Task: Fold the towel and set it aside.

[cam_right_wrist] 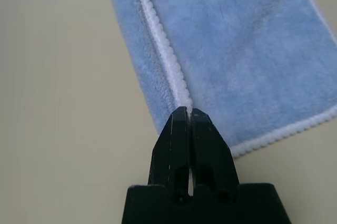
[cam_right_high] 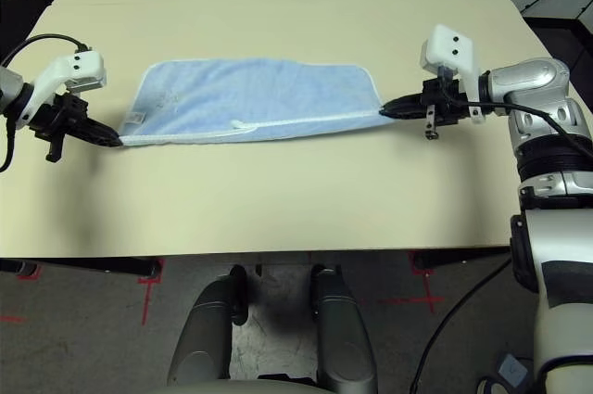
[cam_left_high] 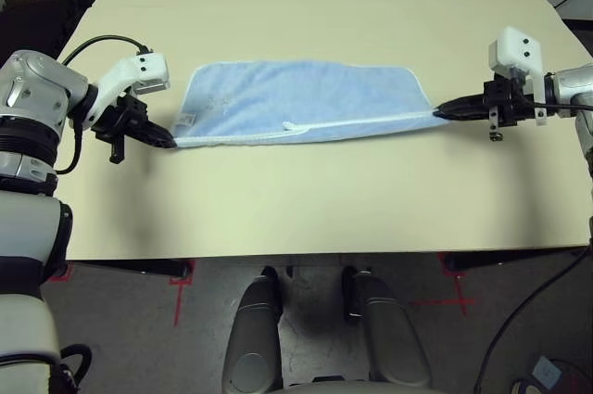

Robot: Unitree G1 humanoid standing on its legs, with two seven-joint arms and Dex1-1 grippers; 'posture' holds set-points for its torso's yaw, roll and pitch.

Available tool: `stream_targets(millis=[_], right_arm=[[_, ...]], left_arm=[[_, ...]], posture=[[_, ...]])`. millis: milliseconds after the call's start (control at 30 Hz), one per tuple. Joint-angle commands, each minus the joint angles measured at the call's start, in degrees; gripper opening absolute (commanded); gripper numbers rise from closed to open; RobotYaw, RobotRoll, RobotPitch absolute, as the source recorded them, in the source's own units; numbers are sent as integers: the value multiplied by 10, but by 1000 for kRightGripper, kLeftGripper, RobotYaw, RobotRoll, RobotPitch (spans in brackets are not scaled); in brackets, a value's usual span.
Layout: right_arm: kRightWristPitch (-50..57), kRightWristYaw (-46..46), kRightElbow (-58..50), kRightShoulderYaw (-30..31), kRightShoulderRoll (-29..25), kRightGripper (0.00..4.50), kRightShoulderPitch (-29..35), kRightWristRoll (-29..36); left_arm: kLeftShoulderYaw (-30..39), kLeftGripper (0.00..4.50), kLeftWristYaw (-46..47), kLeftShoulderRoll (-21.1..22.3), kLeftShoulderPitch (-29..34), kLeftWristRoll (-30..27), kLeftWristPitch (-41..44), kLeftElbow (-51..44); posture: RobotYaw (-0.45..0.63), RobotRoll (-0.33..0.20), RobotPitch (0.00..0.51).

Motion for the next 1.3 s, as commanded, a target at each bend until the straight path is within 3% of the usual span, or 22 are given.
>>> stream_targets(millis=[33, 200, 367, 467, 700, 967, 1300], right_arm=[[31, 30, -49, 5, -21, 0, 29, 13], [34, 49, -73, 11, -37, 0, 44, 18], [13, 50, -80, 64, -66, 0, 43, 53], [16, 50, -96, 96, -87, 0, 47, 82], [21, 50, -143, 126, -119, 0, 75, 117], [50, 50, -209, 122, -144, 0, 124, 143], [3, 41, -151, 93, -126, 0, 105, 90]], left_arm=[[-53, 39, -5, 37, 7, -40, 0, -29], [-109, 39, -5, 71, 3, -104, 28, -75], [-192, 39, -5, 145, -13, -214, 97, -187], [-233, 39, -5, 173, -24, -249, 117, -228], [-289, 39, -5, 204, -31, -275, 117, -271], [-293, 39, -5, 197, -25, -269, 103, -255], [-275, 39, -5, 167, -42, -256, 88, -211]], posture=[[-34, 0, 246], [-33, 0, 246], [-20, 0, 244], [-15, 0, 244], [-21, 0, 239], [-24, 0, 238], [-24, 0, 235]])
